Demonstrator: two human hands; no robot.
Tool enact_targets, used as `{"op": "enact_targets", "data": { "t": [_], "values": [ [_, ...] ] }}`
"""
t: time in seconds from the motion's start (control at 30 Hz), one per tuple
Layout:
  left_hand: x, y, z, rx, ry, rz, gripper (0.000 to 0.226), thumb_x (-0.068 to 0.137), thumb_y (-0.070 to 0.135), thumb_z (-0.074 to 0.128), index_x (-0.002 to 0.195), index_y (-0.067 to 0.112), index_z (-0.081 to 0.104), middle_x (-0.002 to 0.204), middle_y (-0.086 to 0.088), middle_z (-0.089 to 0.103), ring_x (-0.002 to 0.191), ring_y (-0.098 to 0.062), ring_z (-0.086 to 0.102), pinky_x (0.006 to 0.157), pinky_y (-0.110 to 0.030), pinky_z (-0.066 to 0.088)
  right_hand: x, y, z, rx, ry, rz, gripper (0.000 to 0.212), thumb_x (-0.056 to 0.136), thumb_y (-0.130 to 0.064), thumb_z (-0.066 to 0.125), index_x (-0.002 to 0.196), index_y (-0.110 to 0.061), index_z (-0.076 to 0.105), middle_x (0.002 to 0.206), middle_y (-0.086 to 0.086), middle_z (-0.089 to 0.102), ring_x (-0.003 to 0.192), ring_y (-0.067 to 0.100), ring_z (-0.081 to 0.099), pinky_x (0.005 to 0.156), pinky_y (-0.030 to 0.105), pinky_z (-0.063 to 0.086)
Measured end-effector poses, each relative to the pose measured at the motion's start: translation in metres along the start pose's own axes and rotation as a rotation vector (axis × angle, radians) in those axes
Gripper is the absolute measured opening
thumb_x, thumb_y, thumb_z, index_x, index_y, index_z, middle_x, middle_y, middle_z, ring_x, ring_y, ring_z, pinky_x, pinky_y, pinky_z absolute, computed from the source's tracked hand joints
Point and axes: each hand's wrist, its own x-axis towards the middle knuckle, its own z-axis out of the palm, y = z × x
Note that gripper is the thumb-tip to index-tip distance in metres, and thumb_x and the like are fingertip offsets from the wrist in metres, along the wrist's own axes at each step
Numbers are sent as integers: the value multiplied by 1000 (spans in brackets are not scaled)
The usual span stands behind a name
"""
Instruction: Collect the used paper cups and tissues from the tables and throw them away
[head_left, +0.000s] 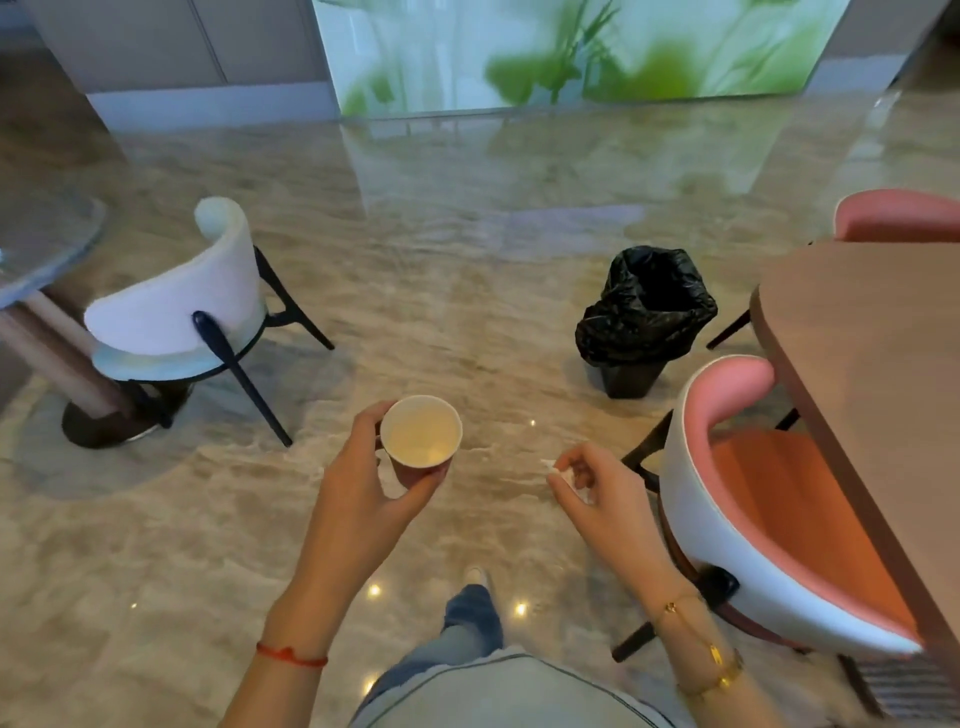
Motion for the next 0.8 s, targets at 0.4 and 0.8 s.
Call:
{"op": "enact_targets", "data": {
  "t": [0.4, 0.8],
  "values": [
    [280, -24, 53, 7, -189, 99, 69, 72, 42, 81, 124, 45, 36, 114, 41, 45, 107, 14, 48, 79, -2, 40, 235, 40, -4, 2, 163, 126, 15, 86, -22, 67, 85, -31, 55, 74, -11, 53, 78, 4, 53, 65, 10, 39],
    [511, -10, 203, -63, -291, 143, 72, 70, 44, 78, 127, 45, 34, 115, 42, 43, 106, 17, 48, 78, -1, 41, 446, 152, -59, -41, 246, 144, 13, 87, -16, 68, 89, -22, 57, 74, -10, 51, 74, 6, 52, 65, 17, 41]
  ]
}}
